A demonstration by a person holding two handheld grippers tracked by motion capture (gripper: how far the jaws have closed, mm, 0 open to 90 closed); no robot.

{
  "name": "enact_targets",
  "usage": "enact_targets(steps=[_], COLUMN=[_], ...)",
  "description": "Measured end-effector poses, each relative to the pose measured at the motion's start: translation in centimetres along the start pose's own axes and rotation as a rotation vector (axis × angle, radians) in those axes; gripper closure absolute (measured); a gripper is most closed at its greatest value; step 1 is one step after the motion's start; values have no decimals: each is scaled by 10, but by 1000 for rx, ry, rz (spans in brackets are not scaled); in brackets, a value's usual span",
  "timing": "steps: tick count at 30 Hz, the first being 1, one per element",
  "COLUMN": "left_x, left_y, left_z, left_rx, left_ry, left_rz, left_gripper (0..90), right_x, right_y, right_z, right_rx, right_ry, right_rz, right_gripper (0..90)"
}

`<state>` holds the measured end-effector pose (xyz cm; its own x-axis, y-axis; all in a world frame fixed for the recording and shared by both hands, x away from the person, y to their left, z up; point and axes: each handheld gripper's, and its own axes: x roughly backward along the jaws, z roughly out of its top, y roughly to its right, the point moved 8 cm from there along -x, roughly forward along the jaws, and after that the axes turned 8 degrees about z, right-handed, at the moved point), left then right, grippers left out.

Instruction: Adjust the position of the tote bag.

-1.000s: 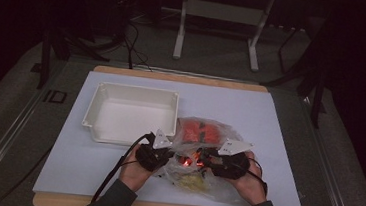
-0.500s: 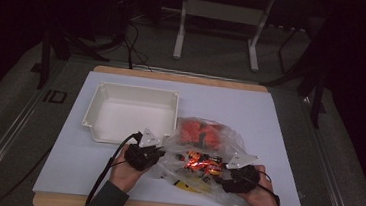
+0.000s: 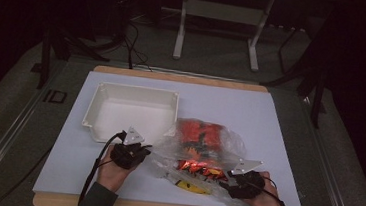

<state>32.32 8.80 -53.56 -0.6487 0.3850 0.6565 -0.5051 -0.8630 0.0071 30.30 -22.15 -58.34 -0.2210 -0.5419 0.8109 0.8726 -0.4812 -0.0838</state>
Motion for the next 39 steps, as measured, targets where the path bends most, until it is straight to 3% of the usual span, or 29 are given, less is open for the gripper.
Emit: enact_targets(steps=[6,10,12,20,25,31,33,37,39], left_x=[-2,-1,2,17,23,24,26,37,44], left_y=[-11,-10,-5,-5,-4,13,15,15,16], left_z=[-6,-7,-6,-1,0,2,6,13,15], left_rx=[60,71,53,59,38,-45,-40,-21,-32], left_ry=[-14,-12,12,94,107,86,98,153,177], left_rz=[35,34,-19,-86,-106,-125,-107,-135,-144], left_gripper=[884,828,721,527,425,362,323,325,347], right_x=[0,0,1,1,1,0,0,1,1], right_y=[1,1,1,0,1,0,-1,0,0], right_z=[-1,-1,-1,0,1,3,3,3,2], right_rx=[-7,-8,-5,2,6,5,7,4,5], right_ry=[8,7,5,-1,-3,0,2,0,3], right_rz=[12,12,7,-1,3,7,8,10,11], right_gripper=[482,482,479,473,471,469,469,469,469])
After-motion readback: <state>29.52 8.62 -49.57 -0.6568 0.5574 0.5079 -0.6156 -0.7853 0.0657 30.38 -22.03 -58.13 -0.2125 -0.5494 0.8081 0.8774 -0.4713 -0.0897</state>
